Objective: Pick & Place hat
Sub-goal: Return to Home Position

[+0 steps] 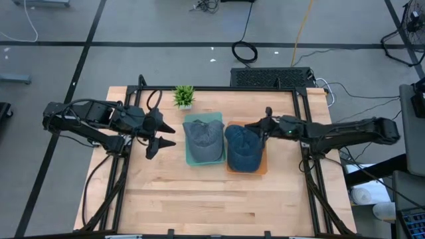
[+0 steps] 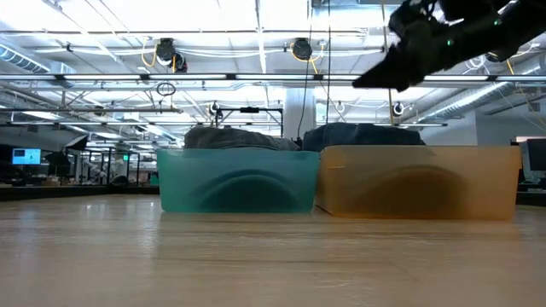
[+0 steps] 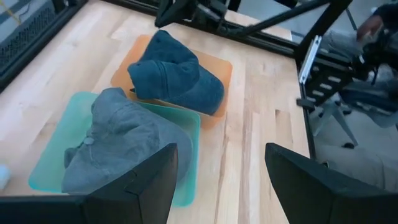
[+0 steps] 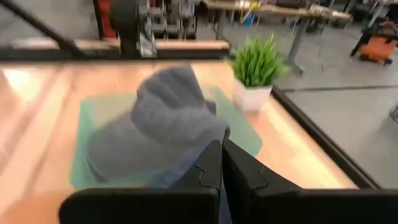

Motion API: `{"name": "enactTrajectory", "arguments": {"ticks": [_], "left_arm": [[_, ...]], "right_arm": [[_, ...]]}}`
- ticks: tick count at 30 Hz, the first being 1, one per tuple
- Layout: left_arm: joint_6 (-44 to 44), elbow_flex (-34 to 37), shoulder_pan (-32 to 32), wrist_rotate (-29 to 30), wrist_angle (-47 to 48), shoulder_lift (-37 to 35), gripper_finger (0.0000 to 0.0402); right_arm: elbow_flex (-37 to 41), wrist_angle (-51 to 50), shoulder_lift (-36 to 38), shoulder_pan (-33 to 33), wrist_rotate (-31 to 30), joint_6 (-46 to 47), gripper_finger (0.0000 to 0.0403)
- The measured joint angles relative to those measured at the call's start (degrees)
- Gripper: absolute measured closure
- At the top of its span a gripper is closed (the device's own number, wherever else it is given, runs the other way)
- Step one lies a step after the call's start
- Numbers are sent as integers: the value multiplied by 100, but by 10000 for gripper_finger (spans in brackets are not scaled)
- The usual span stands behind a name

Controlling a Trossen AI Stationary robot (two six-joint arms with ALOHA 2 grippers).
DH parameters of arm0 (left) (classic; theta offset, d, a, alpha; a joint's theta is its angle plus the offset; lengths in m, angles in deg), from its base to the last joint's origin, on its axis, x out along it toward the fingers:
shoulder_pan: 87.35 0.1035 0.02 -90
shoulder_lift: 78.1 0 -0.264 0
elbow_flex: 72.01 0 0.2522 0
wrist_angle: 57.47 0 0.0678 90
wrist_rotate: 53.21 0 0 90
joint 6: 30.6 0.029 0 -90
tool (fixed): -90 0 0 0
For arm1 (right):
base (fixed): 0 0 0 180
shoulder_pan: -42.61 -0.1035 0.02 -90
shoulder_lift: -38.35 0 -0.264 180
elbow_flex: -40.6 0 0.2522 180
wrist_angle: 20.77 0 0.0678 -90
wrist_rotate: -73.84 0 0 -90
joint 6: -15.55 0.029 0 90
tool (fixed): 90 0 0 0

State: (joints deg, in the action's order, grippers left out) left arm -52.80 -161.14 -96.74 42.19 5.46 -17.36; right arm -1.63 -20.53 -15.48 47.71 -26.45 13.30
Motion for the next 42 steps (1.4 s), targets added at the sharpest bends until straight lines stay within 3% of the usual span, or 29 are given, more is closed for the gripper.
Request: {"name": "enactTrajectory", "arguments": {"ticks": [9,13,17,21,28,33,42], "left_arm": [[407,0,-37,186,-266,-2,151],[750,94,-280,1063,-401,-73,151],[1101,643,-584,1677,-858,-529,151],[1293,1594,-774,1703,-1488,-1207,151],[1530,2953,-879,1713,-2502,-2450,151],[1866,3322,-876,1693,-2686,-2989,151],[2072,3724,-876,1717,-2782,-3345,151]], "right_arm": [[0,996,618,-457,460,156,403],[0,1094,842,-744,461,141,403],[0,795,994,-1060,466,-202,400],[0,615,1148,-1236,456,-188,400],[0,-701,1573,-1348,447,-363,399],[2,-993,1897,-1346,447,-281,399],[169,-1565,2852,-1254,438,-359,399]]}}
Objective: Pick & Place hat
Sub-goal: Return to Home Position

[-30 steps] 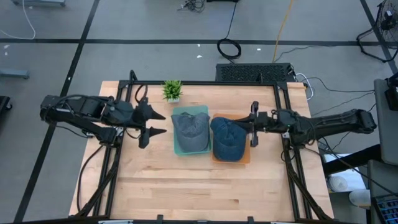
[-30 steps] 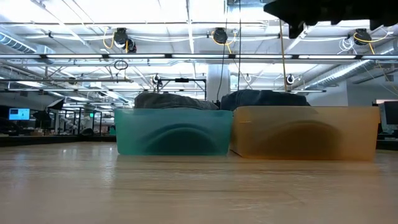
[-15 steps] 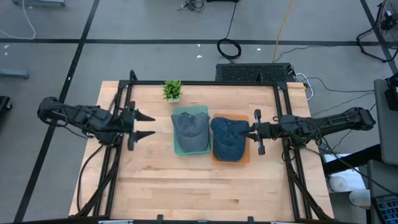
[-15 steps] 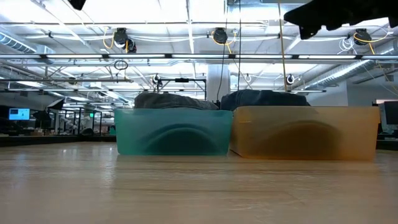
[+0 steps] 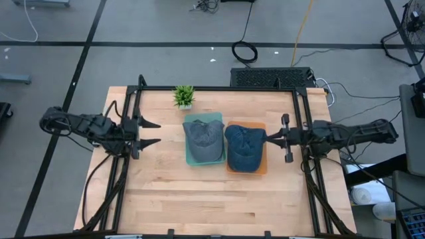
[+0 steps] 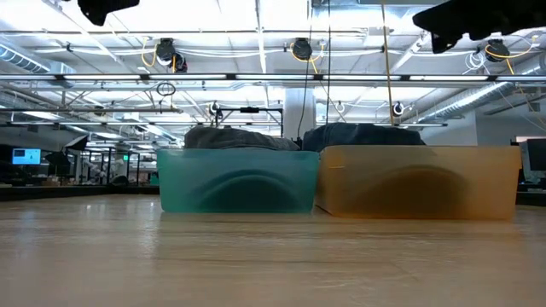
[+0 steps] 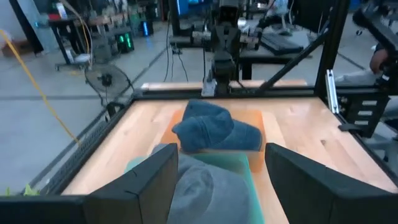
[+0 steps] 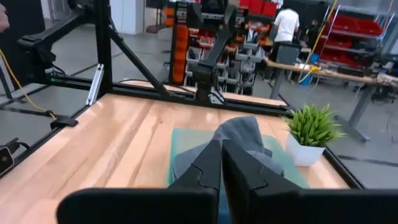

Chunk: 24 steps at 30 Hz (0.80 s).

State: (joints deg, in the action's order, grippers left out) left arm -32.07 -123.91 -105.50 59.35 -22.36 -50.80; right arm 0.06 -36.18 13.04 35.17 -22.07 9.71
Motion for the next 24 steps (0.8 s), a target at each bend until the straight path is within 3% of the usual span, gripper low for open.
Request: {"name": "enactTrajectory", "arguments": {"ticks": [11,24], "left_arm": [[240,1133,7,2,-725,-828,151],[119,2291,7,3,-1317,-1693,151]], "right_arm": [[1237,553,1290,0,0,19,399],[2403,2123,1589,2,-452,59,399]]}}
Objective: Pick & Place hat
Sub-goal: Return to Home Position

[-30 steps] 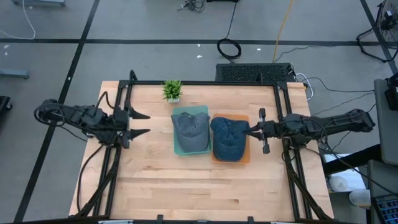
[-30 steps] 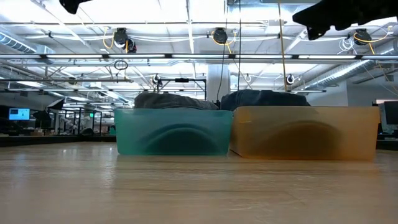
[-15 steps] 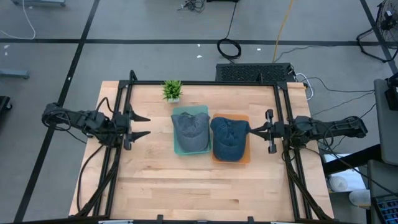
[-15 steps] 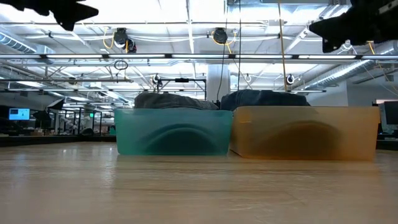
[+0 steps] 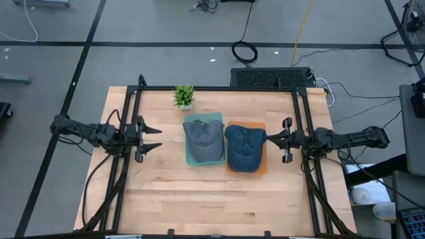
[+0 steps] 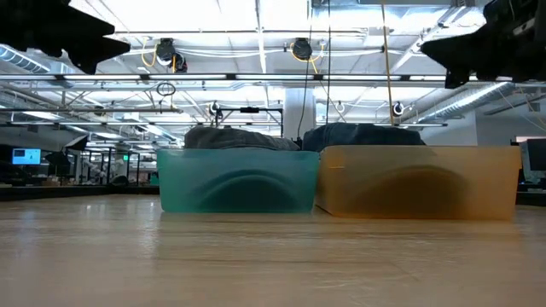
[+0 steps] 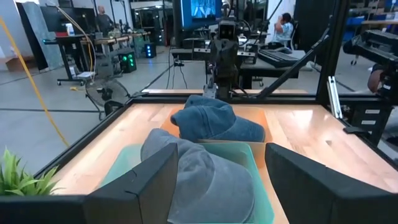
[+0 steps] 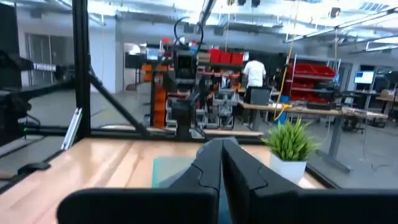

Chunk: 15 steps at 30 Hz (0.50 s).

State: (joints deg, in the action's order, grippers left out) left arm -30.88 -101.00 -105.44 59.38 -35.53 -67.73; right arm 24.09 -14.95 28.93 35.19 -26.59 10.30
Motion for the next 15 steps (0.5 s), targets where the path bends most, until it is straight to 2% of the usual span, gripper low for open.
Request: {"name": "enactTrajectory", "arguments": {"ticks": [15], "left_arm": [[-172,797,0,-1,-305,-673,151]], "right_arm": [[178,-437,-33,0,-1,90,399]]}}
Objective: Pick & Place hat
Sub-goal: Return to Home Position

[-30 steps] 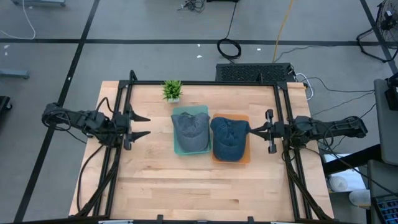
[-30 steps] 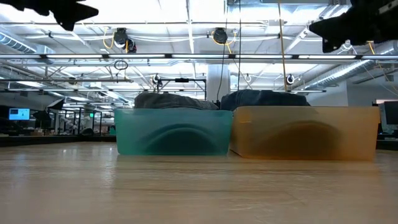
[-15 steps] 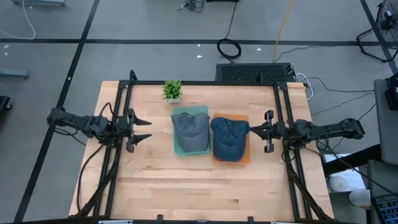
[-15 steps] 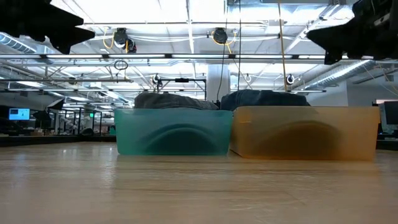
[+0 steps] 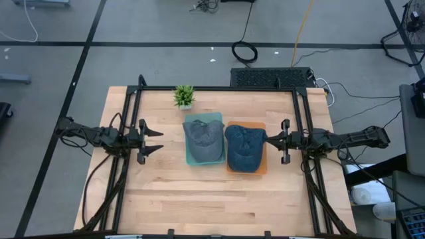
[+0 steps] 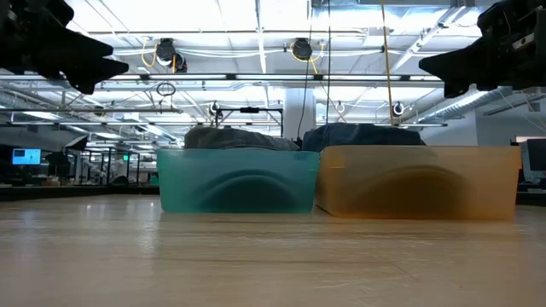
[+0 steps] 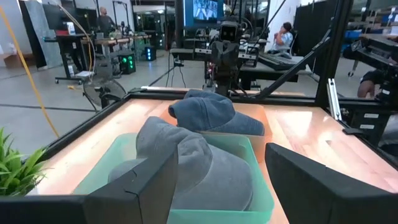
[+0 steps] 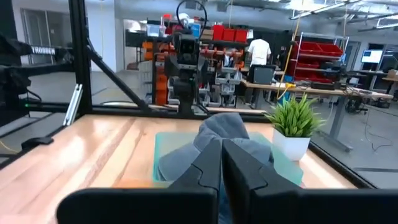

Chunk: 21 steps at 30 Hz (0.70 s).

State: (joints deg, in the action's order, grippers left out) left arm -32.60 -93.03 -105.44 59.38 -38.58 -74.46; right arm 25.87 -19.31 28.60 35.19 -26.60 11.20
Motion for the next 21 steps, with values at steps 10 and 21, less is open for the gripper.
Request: {"name": "enactTrajectory", "arguments": {"ticks": [10,21], "left_arm": [[162,556,0,299,-669,-254,151],[455,554,7,-1293,-464,-289,151]], "right_arm": [[9,-78,3,-2,-177,58,399],[11,-972,2,228,-1192,351,399]]}}
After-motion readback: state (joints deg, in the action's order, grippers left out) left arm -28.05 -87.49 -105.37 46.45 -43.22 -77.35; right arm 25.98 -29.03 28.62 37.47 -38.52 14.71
